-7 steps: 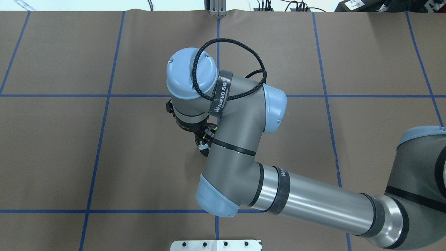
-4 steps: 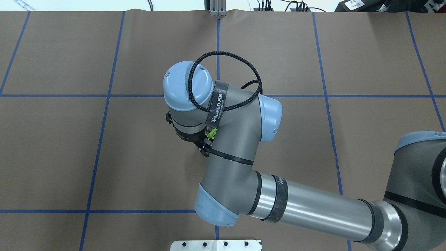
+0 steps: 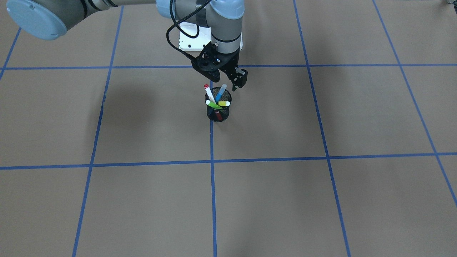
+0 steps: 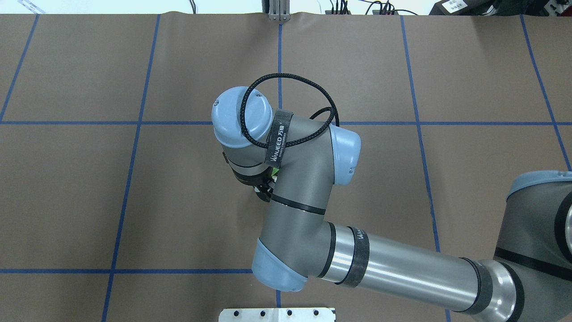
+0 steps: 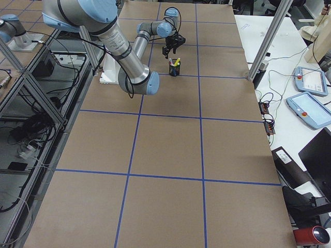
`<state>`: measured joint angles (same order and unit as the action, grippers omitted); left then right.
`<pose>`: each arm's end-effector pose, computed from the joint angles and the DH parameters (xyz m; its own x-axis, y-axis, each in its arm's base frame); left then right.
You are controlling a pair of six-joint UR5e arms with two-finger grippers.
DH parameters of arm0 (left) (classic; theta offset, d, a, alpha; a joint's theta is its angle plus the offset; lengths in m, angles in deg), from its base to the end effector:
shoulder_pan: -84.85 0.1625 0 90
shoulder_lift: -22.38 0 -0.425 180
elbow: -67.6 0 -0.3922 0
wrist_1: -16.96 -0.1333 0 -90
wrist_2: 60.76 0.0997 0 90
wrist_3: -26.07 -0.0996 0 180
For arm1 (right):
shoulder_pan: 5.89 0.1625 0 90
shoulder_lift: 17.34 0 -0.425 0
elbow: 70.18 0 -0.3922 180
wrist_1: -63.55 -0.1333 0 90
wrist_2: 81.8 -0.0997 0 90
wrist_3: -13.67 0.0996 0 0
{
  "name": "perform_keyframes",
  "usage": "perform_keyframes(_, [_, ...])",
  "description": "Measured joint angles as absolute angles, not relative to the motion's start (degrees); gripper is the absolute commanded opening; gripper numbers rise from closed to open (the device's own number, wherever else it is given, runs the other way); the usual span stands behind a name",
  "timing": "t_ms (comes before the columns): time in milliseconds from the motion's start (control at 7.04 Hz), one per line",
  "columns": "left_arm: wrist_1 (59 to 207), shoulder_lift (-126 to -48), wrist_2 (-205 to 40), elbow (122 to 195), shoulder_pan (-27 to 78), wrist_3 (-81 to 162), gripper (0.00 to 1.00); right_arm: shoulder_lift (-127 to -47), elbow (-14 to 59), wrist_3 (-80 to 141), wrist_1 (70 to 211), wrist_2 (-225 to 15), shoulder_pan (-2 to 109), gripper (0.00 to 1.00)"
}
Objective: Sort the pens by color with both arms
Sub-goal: 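Lower the right gripper into the cup and grasp the blue marker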
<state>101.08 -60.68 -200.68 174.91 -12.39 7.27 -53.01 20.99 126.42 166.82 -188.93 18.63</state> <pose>-0.1119 -0.4282 0.5699 0.6523 0.2982 -0.6969 -0.0893 0.9432 0.3199 -0.5985 -0.3873 0.0906 0.5375 0.6514 0.5355 -0.4602 0.7587 -0.4610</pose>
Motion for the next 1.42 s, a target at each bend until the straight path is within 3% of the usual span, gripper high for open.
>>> perform_keyframes(426, [101.2,-60.7,-200.7,174.9,-12.4,7.3,0.99,-54.0,20.5,126.4,166.5,-188.9,17.9,0.78])
perform_keyframes(994, [101.2,-60.7,-200.7,174.8,-12.4,7.3,0.99,-54.0,20.1,126.5,166.4,-188.5,17.8,0.61])
perform_keyframes(1420, [101.2,-60.7,-200.7,174.9,-12.4,7.3,0.99,-53.8,19.2,126.6,164.7,-187.2,17.6,0.58])
